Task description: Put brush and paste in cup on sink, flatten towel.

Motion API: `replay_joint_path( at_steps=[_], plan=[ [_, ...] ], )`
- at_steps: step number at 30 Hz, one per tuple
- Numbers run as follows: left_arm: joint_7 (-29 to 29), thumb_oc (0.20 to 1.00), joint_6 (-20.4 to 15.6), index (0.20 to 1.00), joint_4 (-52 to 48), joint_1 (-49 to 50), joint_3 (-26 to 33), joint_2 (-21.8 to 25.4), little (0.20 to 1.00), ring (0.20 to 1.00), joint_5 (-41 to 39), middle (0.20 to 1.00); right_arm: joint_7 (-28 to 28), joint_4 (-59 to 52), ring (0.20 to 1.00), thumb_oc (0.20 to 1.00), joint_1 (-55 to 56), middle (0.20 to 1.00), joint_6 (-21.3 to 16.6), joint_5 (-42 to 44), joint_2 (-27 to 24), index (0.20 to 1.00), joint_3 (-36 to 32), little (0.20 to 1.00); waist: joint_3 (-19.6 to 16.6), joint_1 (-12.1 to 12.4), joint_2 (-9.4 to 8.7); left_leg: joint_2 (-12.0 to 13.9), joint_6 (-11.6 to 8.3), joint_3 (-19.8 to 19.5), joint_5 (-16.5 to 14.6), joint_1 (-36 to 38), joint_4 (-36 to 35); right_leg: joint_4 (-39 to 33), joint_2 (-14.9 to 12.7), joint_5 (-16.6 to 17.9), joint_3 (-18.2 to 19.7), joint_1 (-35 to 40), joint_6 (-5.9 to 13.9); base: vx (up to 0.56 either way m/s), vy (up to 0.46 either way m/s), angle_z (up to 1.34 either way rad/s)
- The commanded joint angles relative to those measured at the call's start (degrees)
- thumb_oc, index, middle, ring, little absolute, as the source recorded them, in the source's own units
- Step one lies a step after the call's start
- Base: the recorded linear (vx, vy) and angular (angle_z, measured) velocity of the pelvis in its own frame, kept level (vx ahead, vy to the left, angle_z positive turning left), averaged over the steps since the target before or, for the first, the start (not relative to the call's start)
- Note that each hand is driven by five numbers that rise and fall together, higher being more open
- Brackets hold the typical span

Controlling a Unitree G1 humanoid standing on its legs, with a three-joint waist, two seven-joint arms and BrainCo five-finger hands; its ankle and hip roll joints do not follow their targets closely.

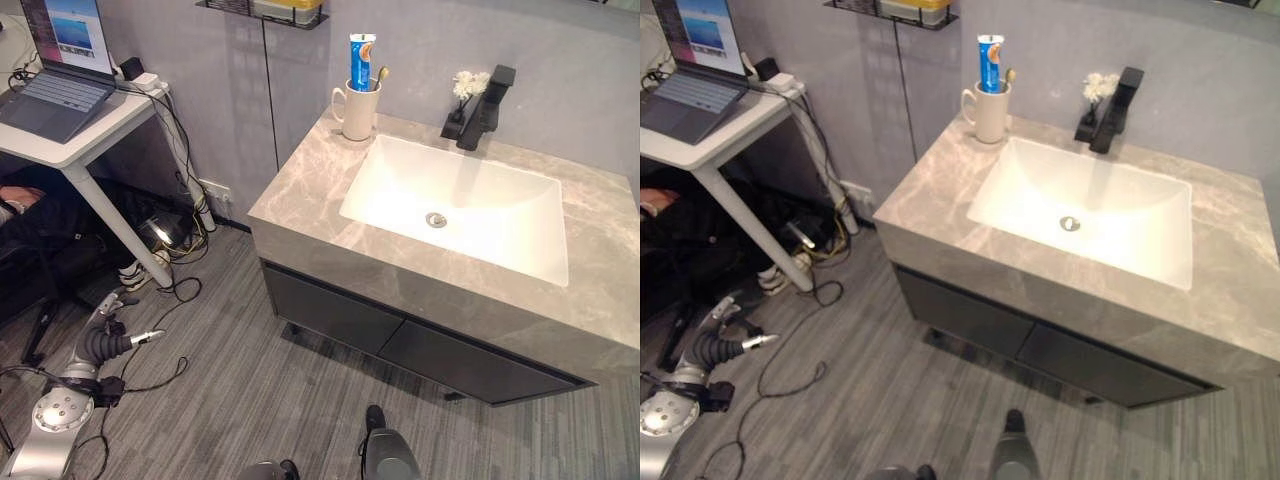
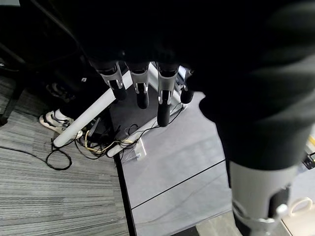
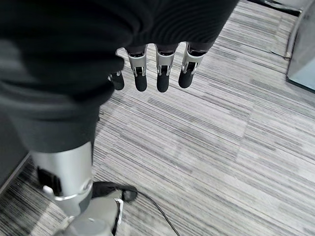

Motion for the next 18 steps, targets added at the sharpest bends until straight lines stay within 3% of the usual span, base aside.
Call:
replay_joint_path(
  at_steps=[1,2,4,7,9,10,11,12,13,14,15,16,18],
  plan=[
    [-0.2,1.0,-1.5,1.0,-4.4,-1.8,3.9,1.6,1.0,1.0,-1.5,1.0,-0.2,0.3,1.0,1.0,0.3,1.0,0.2,-1.3,-0.6,1.0,2.0,1.0,0.5,-0.7,-0.73,0.0,-1.52,-2.7,-1.2,3.0,-1.7,-1.4,-2.9,7.6,1.2,-4.3,2.51,0.08,0.171,-0.28],
    [-0.2,1.0,-1.5,1.0,-4.1,-2.9,3.1,1.7,1.0,1.0,-1.2,1.0,0.0,0.0,1.0,1.0,0.5,1.0,-0.1,-1.0,-0.4,1.0,2.3,1.0,0.7,-1.2,-0.73,-0.2,-1.5,-2.6,-1.0,3.3,-2.5,-1.5,-1.3,6.5,0.6,-4.9,2.38,0.07,0.103,-0.27],
    [-0.1,1.0,-1.5,1.0,-3.7,-3.5,2.7,1.9,1.0,1.0,-0.9,1.0,0.2,-0.4,1.0,1.0,0.7,1.0,-0.3,-0.6,-0.4,1.0,2.6,1.0,0.8,-1.2,-0.89,-0.3,-1.53,-2.3,-1.0,3.5,-2.8,-1.8,-1.0,6.6,-0.5,-5.3,2.48,0.08,0.053,-0.21],
    [-0.2,1.0,-1.3,1.0,-6.3,-5.0,2.3,2.3,1.0,1.0,-1.8,1.0,0.1,0.5,1.0,1.0,1.1,1.0,0.1,-2.2,-0.4,1.0,3.7,1.0,0.8,-1.0,-1.79,0.7,-2.26,0.4,-0.8,4.7,-5.5,-5.4,0.8,7.3,-6.6,-6.1,3.1,0.16,-0.054,-0.2],
    [-0.6,1.0,-1.2,1.0,-7.2,-5.6,1.5,2.3,1.0,1.0,-2.1,1.0,0.1,0.5,1.0,1.0,1.5,1.0,0.2,-2.5,-0.4,1.0,3.9,1.0,0.4,-0.9,-2.08,1.5,-2.85,1.0,-0.6,5.5,-6.7,-5.1,2.2,5.7,-9.7,-6.4,2.77,0.28,-0.133,-0.47],
    [-0.9,1.0,-0.7,1.0,-8.2,-5.8,1.0,1.8,1.0,1.0,-2.0,1.0,0.2,0.0,1.0,1.0,1.8,1.0,0.3,-3.0,-0.5,1.0,4.4,1.0,-0.3,0.0,-1.58,3.3,-3.59,2.2,-2.0,8.1,-7.4,-5.1,3.1,3.3,-17.6,-5.9,2.74,0.39,-0.198,-0.49],
    [-0.9,1.0,-0.5,1.0,-9.1,-5.5,1.2,1.5,1.0,1.0,-1.9,1.0,0.1,-0.2,1.0,1.0,1.8,1.0,0.3,-3.3,-0.7,1.0,4.4,1.0,-0.2,0.1,-1.81,3.7,-3.96,3.3,-1.6,8.8,-7.5,-4.6,2.7,3.5,-19.7,-6.1,1.91,0.6,-0.275,-0.41],
    [-1.3,1.0,-0.7,1.0,-9.1,-4.9,1.2,0.6,1.0,1.0,-2.7,1.0,0.0,-0.4,1.0,1.0,2.0,1.0,0.2,-3.2,-0.7,1.0,4.7,1.0,-1.1,0.1,-0.61,6.2,-5.13,3.2,-2.0,10.9,-7.1,-4.2,5.0,-0.4,-19.8,-5.4,1.05,0.45,-0.267,-0.61],
    [-1.5,1.0,-0.9,1.0,-9.0,-4.6,1.0,-0.2,1.0,1.0,-3.3,1.0,0.1,-0.3,1.0,1.0,2.3,1.0,0.1,-2.9,-1.1,1.0,4.7,1.0,-1.7,-0.2,0.16,7.7,-6.67,3.6,-0.5,11.0,-5.2,-4.3,6.7,-2.0,-19.0,-4.9,-0.13,0.48,-0.33,-0.4],
    [-1.3,1.0,-1.0,1.0,-8.8,-4.4,0.9,-1.2,1.0,1.0,-4.4,1.0,0.0,-0.4,1.0,1.0,2.3,1.0,-0.1,-2.8,-1.7,1.0,4.5,1.0,-2.1,-0.4,-0.02,8.6,-8.66,3.8,5.4,9.6,-0.2,-4.8,7.6,-2.2,-18.7,-4.5,-2.39,0.35,-0.32,-0.45],
    [-1.3,1.0,-0.9,1.0,-8.5,-4.5,0.7,-1.9,1.0,1.0,-4.9,1.0,-0.4,-0.4,1.0,1.0,2.1,1.0,-0.3,-2.3,-2.1,1.0,4.6,1.0,-1.9,-0.2,1.06,10.8,-10.79,2.1,8.4,7.1,6.4,-5.1,9.8,-3.8,-18.2,-3.1,-3.34,0.25,-0.359,-0.22],
    [-1.1,1.0,-0.7,1.0,-7.9,-4.7,0.7,-2.8,1.0,1.0,-5.1,1.0,-0.7,-0.6,1.0,1.0,1.8,1.0,-0.6,-1.5,-2.5,1.0,4.6,1.0,-1.3,0.2,0.05,11.1,-11.18,1.5,12.7,4.1,12.7,-6.1,9.9,-4.0,-18.5,-1.9,-5.19,0.23,-0.302,-0.26],
    [-0.8,1.0,-0.5,1.0,-8.5,-4.7,0.8,-3.0,1.0,1.0,-4.6,1.0,-0.9,-1.0,1.0,1.0,0.5,1.0,-0.8,0.6,-3.9,1.0,4.4,1.0,0.6,1.7,-0.75,9.8,-11.09,-3.0,15.2,-1.4,22.8,-6.7,11.4,-5.5,-16.8,0.0,-7.32,0.11,-0.191,-0.12]
  ],
)
